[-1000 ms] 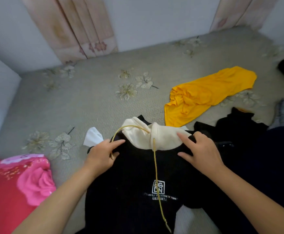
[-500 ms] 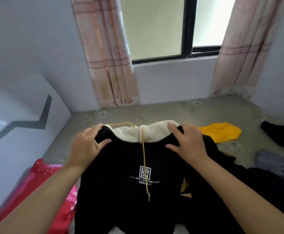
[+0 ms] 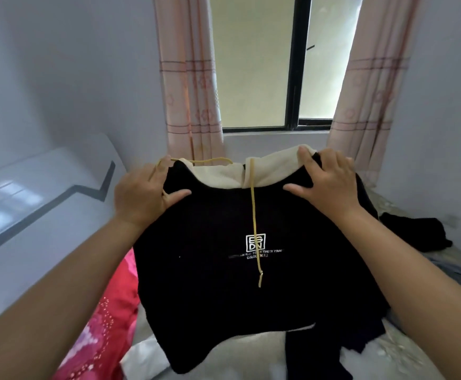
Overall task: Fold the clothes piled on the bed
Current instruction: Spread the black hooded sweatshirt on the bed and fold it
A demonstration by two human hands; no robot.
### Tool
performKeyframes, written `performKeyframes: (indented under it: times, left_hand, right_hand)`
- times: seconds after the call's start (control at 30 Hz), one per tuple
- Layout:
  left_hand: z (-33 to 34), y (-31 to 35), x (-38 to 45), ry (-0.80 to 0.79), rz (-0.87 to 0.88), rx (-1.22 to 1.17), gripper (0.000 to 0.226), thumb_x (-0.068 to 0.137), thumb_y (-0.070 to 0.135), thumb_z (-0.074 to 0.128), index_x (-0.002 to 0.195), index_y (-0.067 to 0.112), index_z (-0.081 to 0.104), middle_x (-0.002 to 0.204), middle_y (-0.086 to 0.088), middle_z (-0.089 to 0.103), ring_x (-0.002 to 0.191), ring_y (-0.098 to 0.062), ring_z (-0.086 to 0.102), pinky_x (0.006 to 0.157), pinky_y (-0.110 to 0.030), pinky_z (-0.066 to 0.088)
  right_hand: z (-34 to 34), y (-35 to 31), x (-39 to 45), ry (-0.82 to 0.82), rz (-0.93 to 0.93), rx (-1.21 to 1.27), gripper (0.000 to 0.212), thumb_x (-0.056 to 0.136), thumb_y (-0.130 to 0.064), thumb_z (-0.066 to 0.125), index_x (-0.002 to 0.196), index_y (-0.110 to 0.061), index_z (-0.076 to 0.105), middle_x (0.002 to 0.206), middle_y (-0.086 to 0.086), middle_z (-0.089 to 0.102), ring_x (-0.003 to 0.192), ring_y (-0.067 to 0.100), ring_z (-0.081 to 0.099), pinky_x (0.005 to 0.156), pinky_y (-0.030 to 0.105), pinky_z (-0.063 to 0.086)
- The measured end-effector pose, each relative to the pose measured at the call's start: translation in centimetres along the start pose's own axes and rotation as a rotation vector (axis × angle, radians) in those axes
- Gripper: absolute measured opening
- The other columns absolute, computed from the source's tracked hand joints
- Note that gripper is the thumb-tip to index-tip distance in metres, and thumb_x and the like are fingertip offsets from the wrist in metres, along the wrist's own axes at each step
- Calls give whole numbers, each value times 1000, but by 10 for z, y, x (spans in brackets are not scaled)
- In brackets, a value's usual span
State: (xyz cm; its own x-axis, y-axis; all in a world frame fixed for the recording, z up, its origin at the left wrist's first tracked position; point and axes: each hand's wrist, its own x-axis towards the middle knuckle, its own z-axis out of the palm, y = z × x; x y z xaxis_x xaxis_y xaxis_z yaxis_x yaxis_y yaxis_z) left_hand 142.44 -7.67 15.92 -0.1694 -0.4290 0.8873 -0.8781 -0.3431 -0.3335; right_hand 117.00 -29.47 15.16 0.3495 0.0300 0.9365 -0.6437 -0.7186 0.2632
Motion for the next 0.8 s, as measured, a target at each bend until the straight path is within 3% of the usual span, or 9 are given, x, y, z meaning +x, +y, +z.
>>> performKeyframes:
  times: [0.17,0.3,0.37,0.53,0.63,0.7,0.8]
  left_hand:
    - [-35,0,-4,-71,-13,3,75,88,64,27,92,-1,63,54,-12,53,41,-25,50,37,-22,36]
    - [-31,0,-20,-271,-48,17,68,64,52,71,95,-9,64,58,-16,58,45,-28,55,37,-26,40]
    - [-18,2,-34,-381,-60,15,73,52,43,84,96,-10,64,61,-19,59,48,-30,57,38,-27,41]
    - [60,1,-76,-524,-69,38,76,47,47,84,94,-10,66,57,-15,55,44,-28,55,36,-24,39]
    - [128,-6,-105,-567,-110,9,75,66,60,58,95,-9,65,56,-14,54,44,-26,54,36,-24,39]
    - [174,-5,-135,-630,-137,-3,78,68,61,44,95,-9,66,58,-14,56,46,-26,55,37,-25,41]
    - [230,17,-208,-844,-272,-93,76,60,54,71,101,-8,65,67,-18,61,55,-30,61,45,-30,48]
  right_hand:
    - [-33,-2,7,-59,15,6,65,70,-59,42,108,-7,55,77,17,55,75,24,33,60,34,46]
    - [-27,-12,-3,-196,-6,62,68,70,-56,42,104,-2,64,75,18,57,67,30,56,59,35,46]
    - [-12,-18,-18,-266,-22,93,68,70,-56,42,103,-1,65,75,19,57,63,32,58,58,36,46]
    - [70,-35,-68,-400,-12,138,63,71,-57,44,106,-6,56,77,18,57,63,31,57,56,33,45]
    - [137,-47,-103,-458,40,167,64,72,-58,44,106,-6,61,77,16,56,65,28,52,54,29,42]
    - [178,-62,-134,-560,94,191,65,72,-58,43,104,-5,64,75,17,56,65,29,53,54,29,43]
    - [220,-93,-208,-846,145,194,68,71,-59,40,101,-5,68,72,17,57,58,29,55,50,29,42]
